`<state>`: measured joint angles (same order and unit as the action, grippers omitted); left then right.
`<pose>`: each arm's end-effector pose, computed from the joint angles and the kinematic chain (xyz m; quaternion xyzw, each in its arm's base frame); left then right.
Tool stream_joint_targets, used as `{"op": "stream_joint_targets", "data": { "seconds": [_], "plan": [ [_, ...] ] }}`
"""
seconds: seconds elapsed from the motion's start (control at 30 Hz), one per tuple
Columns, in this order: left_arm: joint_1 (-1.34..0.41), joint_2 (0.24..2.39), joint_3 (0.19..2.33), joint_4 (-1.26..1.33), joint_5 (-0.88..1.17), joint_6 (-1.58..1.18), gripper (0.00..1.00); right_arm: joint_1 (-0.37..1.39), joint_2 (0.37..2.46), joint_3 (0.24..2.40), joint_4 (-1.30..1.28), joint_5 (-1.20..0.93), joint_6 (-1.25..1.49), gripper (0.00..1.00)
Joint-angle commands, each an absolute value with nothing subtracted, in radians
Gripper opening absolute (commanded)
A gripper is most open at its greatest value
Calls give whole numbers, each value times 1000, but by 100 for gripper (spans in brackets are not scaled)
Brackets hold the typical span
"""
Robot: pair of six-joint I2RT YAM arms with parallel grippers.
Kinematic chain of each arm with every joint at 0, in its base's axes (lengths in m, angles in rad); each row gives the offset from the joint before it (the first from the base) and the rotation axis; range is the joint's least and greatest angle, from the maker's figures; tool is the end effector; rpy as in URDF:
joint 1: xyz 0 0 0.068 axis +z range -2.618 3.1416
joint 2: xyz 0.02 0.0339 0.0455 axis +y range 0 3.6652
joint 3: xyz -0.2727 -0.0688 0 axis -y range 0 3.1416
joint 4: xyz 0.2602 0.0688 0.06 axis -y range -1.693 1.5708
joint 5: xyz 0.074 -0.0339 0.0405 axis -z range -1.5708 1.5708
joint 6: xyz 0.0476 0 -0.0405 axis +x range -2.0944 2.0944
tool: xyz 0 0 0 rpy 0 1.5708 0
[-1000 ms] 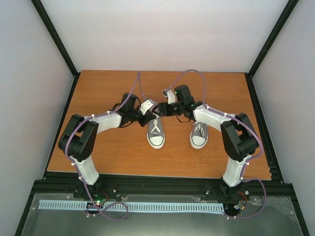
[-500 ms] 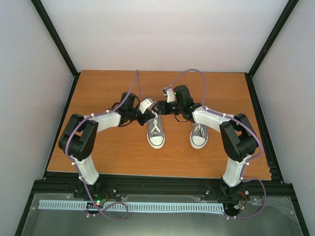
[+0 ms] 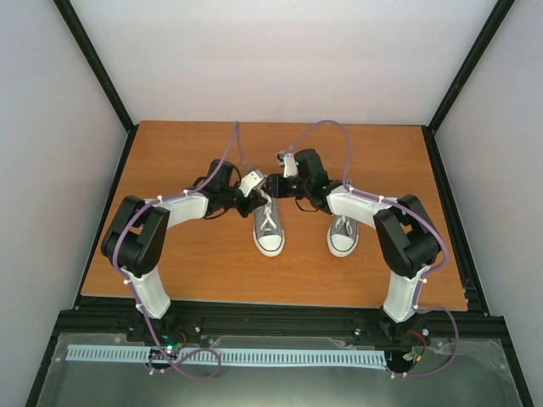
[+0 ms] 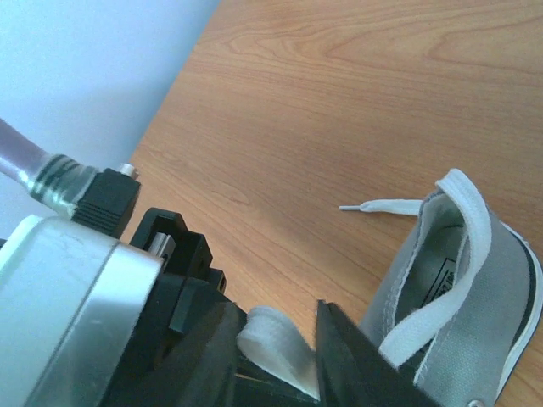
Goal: Tie the shoes
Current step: Wrap the shoelace around the shoelace.
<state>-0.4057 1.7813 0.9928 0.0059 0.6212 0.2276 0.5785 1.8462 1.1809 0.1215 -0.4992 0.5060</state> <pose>0.3409 -0.1766 0.1584 0.3853 0.7989 -0.3136 0.3391 0.3518 0.2569 0.2026 -0.1519 0.8391 0.4299 0.2967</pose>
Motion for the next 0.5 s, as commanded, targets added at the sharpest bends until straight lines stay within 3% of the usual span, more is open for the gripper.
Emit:
{"op": "stream_joint_targets", "data": {
  "seconds": [0.0,0.1,0.2,0.4,0.47],
  "plan": [
    [-405,1793,1031,1,637,232,1,598,1850,1181,149,-465,508,22],
    [-405,1795,1034,-1,641,229,1,597,1830,1158,143,-436,506,8],
    [-404,1799,1040,-12,643,228,3,597,1802,1135,142,-404,500,3],
    [-391,1767,1095,-173,719,394,45,597,1786,1123,144,-394,483,3],
    [-377,1742,1142,-337,782,568,52,597,1786,1127,141,-393,477,3]
  ]
}}
